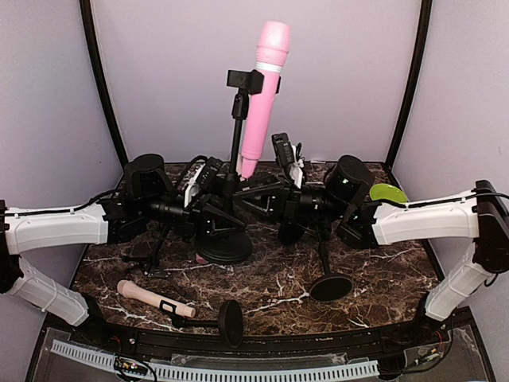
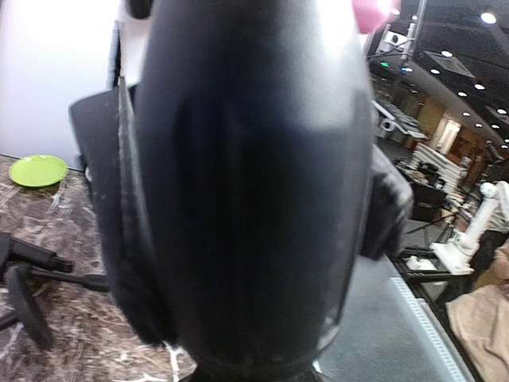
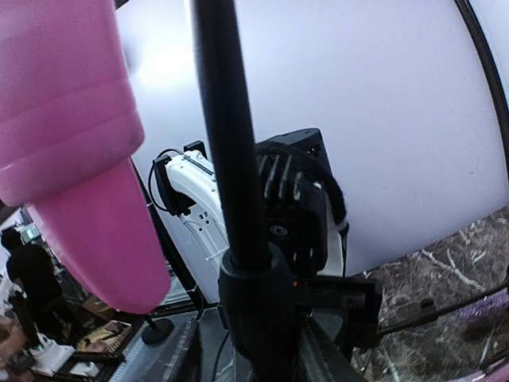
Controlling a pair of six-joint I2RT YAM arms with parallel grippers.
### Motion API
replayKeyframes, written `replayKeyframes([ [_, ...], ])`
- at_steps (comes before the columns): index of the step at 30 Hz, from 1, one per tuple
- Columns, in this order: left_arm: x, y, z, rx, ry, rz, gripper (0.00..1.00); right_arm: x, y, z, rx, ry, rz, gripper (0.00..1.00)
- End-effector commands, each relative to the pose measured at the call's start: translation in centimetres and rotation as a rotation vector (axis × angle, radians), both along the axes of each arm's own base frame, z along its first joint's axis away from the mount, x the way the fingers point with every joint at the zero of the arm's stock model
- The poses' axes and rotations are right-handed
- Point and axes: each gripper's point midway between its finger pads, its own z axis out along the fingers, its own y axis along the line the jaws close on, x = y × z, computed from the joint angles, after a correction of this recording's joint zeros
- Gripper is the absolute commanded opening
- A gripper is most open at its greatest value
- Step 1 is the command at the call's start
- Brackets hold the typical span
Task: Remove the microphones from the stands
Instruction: Unscrew the knob on the stand of the microphone stand.
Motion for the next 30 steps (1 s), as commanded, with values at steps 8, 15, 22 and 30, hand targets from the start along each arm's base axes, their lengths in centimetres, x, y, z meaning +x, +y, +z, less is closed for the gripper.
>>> replayKeyframes([
  [8,5.1,2.6,3.1,-0.072,-0.192,0.422,0.0,4.6,-2.9,-0.7,-0.025,0.094,-0.315,0.71],
  [15,7.9,3.1,1.5,0.009,-0.168,0.568,0.0,5.7,-1.8,-2.5,-0.09,0.173,-0.383,0.75],
  [22,8.4,2.9,0.4,0.042,-0.149,0.58,0.0,5.2,-0.1,-2.1,-0.075,0.194,-0.388,0.78],
  [30,8.3,2.4,-0.1,0.054,-0.139,0.552,0.0,7.0,0.2,-1.3,-0.063,0.208,-0.468,0.77],
])
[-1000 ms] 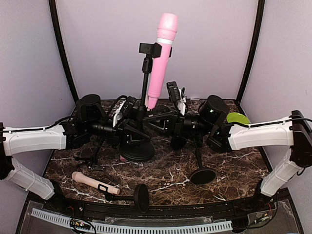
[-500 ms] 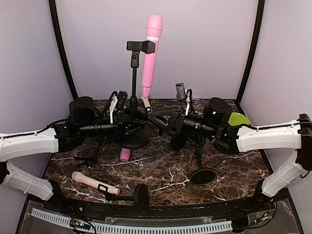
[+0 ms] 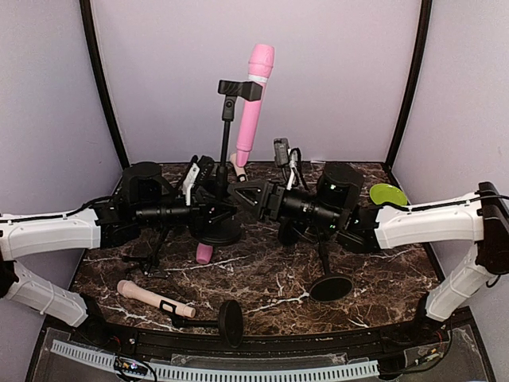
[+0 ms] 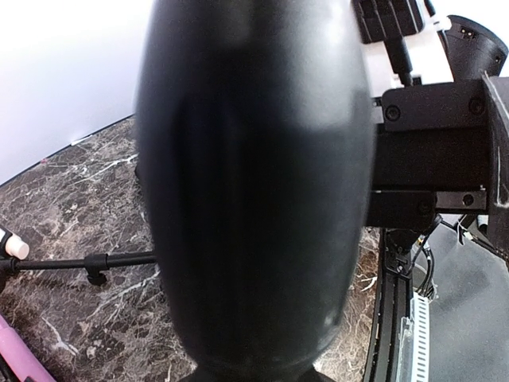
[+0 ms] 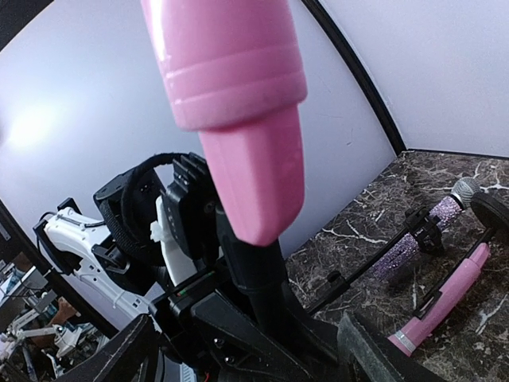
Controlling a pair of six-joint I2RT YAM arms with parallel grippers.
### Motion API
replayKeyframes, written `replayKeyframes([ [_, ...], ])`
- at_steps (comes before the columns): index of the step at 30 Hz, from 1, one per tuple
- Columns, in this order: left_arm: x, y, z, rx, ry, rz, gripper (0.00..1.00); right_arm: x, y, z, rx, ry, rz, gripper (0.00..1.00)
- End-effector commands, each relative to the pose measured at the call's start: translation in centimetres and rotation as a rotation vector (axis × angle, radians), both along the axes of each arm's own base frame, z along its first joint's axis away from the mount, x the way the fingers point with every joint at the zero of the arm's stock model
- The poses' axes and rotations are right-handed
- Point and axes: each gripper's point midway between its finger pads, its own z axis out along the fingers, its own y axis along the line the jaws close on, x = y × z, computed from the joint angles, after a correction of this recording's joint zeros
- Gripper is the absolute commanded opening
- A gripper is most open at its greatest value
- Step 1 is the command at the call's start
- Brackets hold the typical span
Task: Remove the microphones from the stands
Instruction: Unscrew the knob on the stand of the microphone stand.
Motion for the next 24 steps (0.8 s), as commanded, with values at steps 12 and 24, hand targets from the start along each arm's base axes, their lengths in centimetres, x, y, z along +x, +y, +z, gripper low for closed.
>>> replayKeyframes([
  [12,-0.2,-0.6,3.6,-0.085,-0.094,-0.043,0.0,2.0,2.3,2.1,0.013,-0.025,-0.043,0.58],
  [24,-0.6,-0.9,3.5,-0.092,-0.078,-0.074,0.0,1.5,3.0,2.8,0.038,-0.074,-0.004,0.46],
])
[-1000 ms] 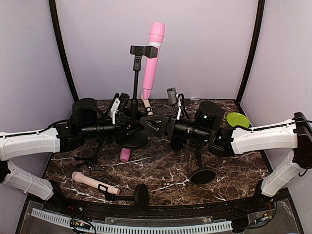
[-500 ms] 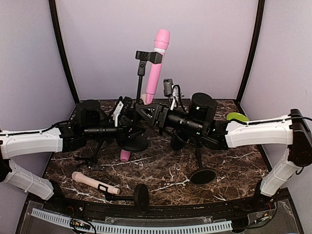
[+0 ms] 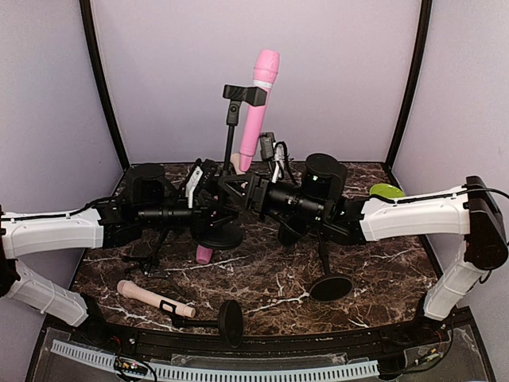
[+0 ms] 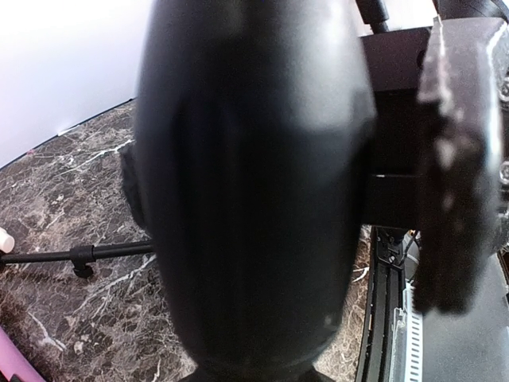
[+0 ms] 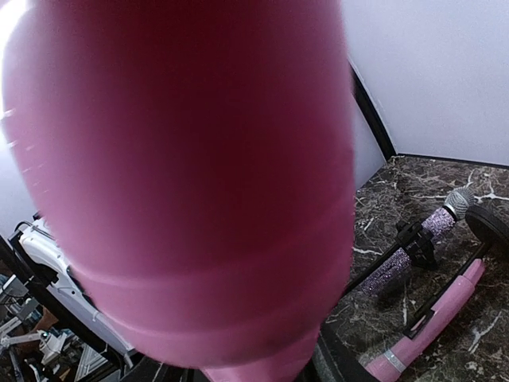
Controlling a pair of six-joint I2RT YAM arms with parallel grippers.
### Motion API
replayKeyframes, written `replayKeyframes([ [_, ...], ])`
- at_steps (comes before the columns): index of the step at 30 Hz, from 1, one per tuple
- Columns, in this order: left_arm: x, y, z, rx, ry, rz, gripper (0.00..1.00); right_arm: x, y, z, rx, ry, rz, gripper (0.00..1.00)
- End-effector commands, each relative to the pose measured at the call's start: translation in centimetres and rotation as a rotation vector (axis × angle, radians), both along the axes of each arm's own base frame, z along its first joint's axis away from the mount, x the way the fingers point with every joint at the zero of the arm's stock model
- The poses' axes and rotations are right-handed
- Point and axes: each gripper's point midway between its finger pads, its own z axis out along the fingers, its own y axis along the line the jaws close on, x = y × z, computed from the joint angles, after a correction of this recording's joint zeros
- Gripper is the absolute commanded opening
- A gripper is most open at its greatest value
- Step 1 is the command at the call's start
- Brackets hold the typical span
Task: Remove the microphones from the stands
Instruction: Unscrew the knob on the stand of the microphone stand.
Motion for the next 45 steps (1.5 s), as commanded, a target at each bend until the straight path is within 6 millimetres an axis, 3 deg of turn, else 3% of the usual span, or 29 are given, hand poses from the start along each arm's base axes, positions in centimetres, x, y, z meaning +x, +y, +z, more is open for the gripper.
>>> replayKeyframes([
  [1,-0.3,-0.5,4.6,-0.112,-0.104,-0.042,0.0,-0.4,0.5,2.6,0.067,-0.068,0.024,0.45],
  [12,-1.5,-1.0,5.3,-0.144,-0.098,-0.118,0.0,-0.7,-0.4,3.2,0.077,-0.123,0.029,0.18],
  [18,-3.5,-1.5,6.3,-0.193,-0.092,-0.243,0.0,-3.5,-2.6,5.5,0.138,-0.231,0.183,0.15],
  [20,-5.2,-1.7,6.9,-0.225,-0.082,-0.344,0.0,-4.5,-3.2,6.2,0.142,-0.259,0.238,0.14],
  [24,-7.6,-1.7,8.1,-0.282,-0.069,-0.496,0.0,-7.0,-3.6,6.9,0.132,-0.29,0.391,0.12],
  [28,-8.8,-1.9,8.3,-0.292,-0.065,-0.56,0.0,-9.0,-4.1,7.5,0.142,-0.301,0.502,0.12],
  [35,-9.3,-2.4,7.7,-0.266,-0.073,-0.564,0.0,-9.2,-4.4,7.4,0.124,-0.303,0.5,0.19],
  [45,-7.2,-1.2,8.5,-0.275,-0.181,-0.356,0.0,-6.1,-5.7,5.7,0.1,-0.253,0.311,0.59],
])
